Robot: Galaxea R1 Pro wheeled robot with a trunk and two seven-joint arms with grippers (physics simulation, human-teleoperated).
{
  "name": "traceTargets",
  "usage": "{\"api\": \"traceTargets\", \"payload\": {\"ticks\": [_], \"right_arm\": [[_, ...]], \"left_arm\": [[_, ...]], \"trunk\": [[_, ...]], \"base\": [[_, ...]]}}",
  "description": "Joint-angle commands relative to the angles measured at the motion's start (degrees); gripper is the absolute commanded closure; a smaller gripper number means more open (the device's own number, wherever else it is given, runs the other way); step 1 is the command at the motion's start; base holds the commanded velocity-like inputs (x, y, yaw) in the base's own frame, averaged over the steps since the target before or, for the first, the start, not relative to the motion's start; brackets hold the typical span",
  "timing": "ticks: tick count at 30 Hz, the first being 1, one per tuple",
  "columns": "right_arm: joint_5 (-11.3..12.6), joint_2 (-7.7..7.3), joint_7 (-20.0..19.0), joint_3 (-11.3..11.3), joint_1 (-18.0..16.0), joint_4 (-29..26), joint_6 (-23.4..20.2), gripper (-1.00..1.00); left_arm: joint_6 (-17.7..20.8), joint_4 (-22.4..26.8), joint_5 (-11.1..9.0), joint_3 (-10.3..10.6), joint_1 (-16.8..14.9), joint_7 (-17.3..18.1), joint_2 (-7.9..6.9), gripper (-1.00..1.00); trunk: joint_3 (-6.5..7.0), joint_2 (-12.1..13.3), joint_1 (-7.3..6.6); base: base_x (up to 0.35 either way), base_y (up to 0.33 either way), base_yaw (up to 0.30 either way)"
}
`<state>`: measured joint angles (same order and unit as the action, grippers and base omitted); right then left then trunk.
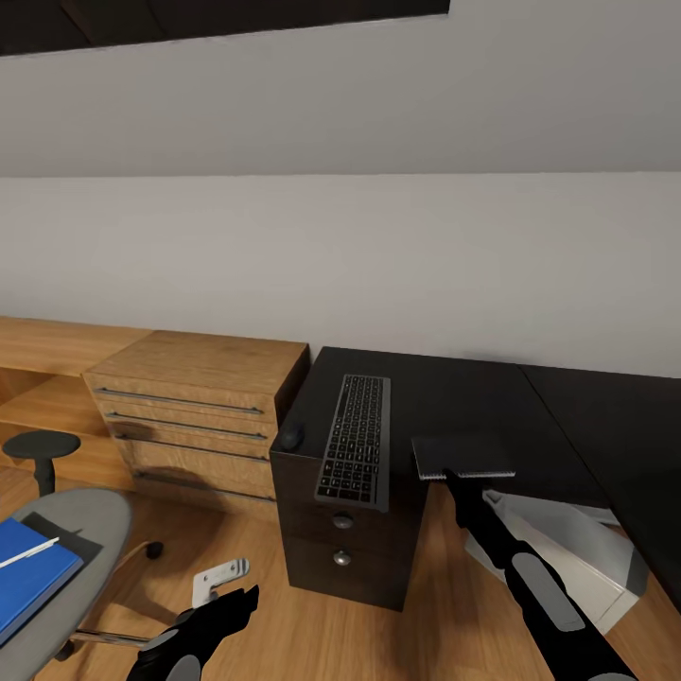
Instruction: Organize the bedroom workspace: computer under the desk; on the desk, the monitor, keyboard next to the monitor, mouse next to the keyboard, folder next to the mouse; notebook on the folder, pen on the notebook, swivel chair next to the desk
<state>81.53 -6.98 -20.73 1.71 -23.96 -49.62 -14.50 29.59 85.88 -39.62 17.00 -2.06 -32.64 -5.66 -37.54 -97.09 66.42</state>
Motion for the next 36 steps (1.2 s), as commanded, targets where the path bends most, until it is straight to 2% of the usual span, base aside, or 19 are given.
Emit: {"api": "traceTargets", "payload": {"ticks": [1, 3, 4, 11, 22, 30, 36], "right_arm": [[0.7, -0.05, 0.1, 0.1, 0.0, 0.0, -0.2, 1.00], [0.7, -0.05, 0.7, 0.1, 0.0, 0.0, -0.1, 1.00], [0.7, -0.05, 1.0, 0.1, 0.0, 0.0, -0.1, -1.00], [0.7, -0.05, 1.5, -1.2, 0.0, 0.1, 0.0, -1.00], [0.7, -0.05, 1.6, -1.4, 0.0, 0.1, 0.0, -1.00], [0.7, -0.05, 1.7, -1.5, 0.0, 0.1, 0.0, -1.00], [0.7, -0.05, 1.7, -1.5, 0.0, 0.3, 0.0, -1.00]], "left_arm": [[0.0, 0.1, -0.5, 0.1, -0.1, -0.6, -0.06, -1.00], [0.0, 0.1, -0.5, 0.1, -0.1, -0.6, -0.06, -1.00], [0.0, 0.1, -0.5, 0.1, -0.1, -0.6, -0.06, -1.00], [0.0, 0.1, -0.5, 0.1, -0.1, -0.6, -0.06, -1.00], [0.0, 0.1, -0.5, 0.1, -0.1, -0.6, -0.06, -1.00], [0.0, 0.1, -0.5, 0.1, -0.1, -0.6, -0.06, -1.00], [0.0, 0.1, -0.5, 0.1, -0.1, -0.6, -0.06, -1.00]], "trunk": [[-0.05, 0.0, -0.01], [-0.05, 0.0, -0.01], [-0.05, 0.0, -0.01], [-0.05, 0.0, -0.01], [-0.05, 0.0, -0.01], [-0.05, 0.0, -0.01], [-0.05, 0.0, -0.01]], "base": [[0.001, 0.000, 0.000], [0.000, 0.000, 0.000], [0.000, 0.000, 0.000], [0.000, 0.000, 0.000], [0.000, 0.000, 0.000], [-0.220, 0.000, 0.000], [-0.068, 0.000, 0.000]]}}
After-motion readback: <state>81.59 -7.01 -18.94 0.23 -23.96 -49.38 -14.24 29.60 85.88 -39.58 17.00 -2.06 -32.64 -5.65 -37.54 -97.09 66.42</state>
